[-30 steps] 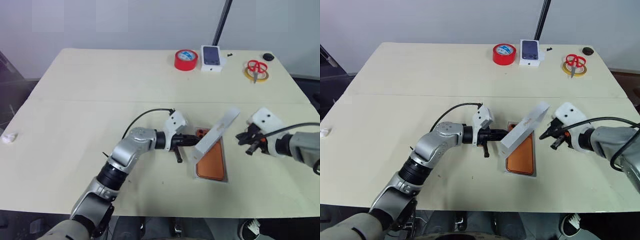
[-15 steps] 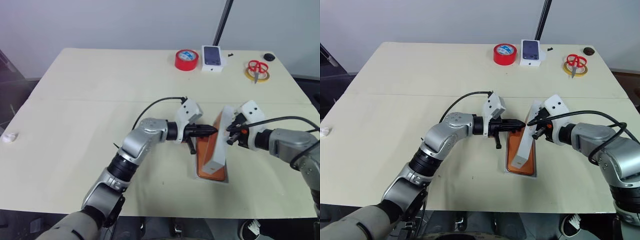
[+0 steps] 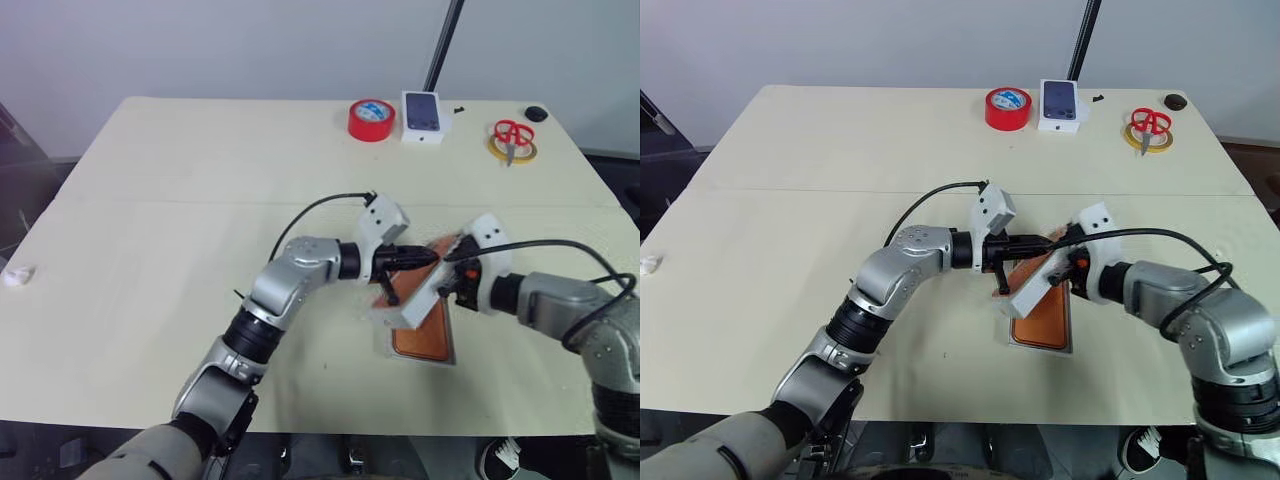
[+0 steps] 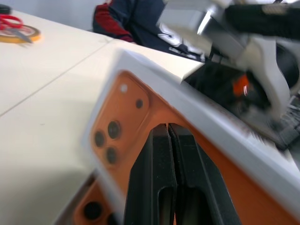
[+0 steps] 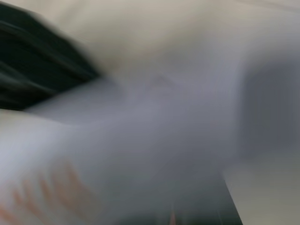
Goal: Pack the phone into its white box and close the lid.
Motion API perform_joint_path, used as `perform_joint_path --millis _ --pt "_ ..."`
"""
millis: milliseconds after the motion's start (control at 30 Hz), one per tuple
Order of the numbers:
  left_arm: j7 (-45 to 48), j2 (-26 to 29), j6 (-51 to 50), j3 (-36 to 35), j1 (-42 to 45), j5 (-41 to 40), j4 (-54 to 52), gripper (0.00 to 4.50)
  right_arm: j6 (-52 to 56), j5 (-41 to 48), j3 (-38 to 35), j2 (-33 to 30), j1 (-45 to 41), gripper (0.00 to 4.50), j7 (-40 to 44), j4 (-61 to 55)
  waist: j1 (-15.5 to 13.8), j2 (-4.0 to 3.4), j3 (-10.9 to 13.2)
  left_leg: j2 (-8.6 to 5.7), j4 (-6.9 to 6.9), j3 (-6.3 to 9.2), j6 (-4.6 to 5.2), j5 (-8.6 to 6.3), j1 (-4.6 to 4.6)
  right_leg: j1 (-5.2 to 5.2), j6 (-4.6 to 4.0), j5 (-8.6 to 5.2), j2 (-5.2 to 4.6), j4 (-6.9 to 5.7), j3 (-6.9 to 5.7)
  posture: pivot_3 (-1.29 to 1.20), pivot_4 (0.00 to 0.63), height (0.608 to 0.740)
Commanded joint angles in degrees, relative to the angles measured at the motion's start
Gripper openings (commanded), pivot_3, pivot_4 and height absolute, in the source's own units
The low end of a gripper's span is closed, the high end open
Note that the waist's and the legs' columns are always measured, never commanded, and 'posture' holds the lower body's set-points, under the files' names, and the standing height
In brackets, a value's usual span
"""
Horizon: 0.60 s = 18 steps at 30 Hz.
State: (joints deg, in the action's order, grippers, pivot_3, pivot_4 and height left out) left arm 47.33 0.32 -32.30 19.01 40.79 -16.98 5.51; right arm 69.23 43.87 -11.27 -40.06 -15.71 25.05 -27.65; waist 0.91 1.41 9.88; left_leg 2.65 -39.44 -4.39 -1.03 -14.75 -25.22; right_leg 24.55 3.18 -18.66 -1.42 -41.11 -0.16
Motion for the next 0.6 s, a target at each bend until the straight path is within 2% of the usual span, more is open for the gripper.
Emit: perform_joint_path --millis 33,133,233,433,600 --pt "1.3 -0.3 -1.1 -0.1 0.5 -2.4 -4.5 0.04 0.6 1.5 1.7 2.6 -1.3 0.11 -0.8 -2.2 0.1 0.0 0.0 0.0 0.0 0.0 0.0 0.0 0.0 0.0 0.0 0.0 0.0 0.0 0.0 0.0 0.15 0.69" --pt "1.7 1.0 -2.5 -0.3 -0.2 -2.9 -6.4 0.04 0.7 0.5 2.4 3.1 -1.3 0.11 -1.2 -2.0 0.2 -0.02 0.0 0.02 0.0 0.0 0.0 0.0 0.04 0.0 -0.01 0.0 0.01 -0.03 0.0 0.0 0.15 0.69" --pt "2.0 2.6 -2.9 0.3 -1.1 -2.7 -7.7 0.04 -0.1 -1.1 1.9 0.6 -0.1 0.11 -0.2 -1.5 0.2 -0.09 -0.1 0.03 0.0 0.0 0.0 0.0 0.06 -0.02 -0.01 0.0 0.03 -0.03 0.01 0.0 0.15 0.69" --pt "1.0 3.4 -3.0 0.5 -1.9 -2.1 -7.1 0.04 -5.3 -6.2 1.5 -11.4 4.6 0.11 6.4 -0.9 -0.4 -0.09 -0.1 -0.04 -0.01 -0.01 0.02 -0.01 0.03 -0.05 0.0 0.0 -0.02 0.02 0.0 0.0 0.15 0.69" --pt "0.5 3.0 -2.5 1.1 -2.0 -1.7 -5.7 0.04 -10.1 -10.3 2.0 -17.9 7.8 0.11 10.6 -0.2 -0.2 -0.1 -0.1 -0.04 -0.01 0.01 0.04 -0.02 0.03 -0.05 0.01 0.0 -0.01 0.02 0.0 0.0 0.15 0.69"
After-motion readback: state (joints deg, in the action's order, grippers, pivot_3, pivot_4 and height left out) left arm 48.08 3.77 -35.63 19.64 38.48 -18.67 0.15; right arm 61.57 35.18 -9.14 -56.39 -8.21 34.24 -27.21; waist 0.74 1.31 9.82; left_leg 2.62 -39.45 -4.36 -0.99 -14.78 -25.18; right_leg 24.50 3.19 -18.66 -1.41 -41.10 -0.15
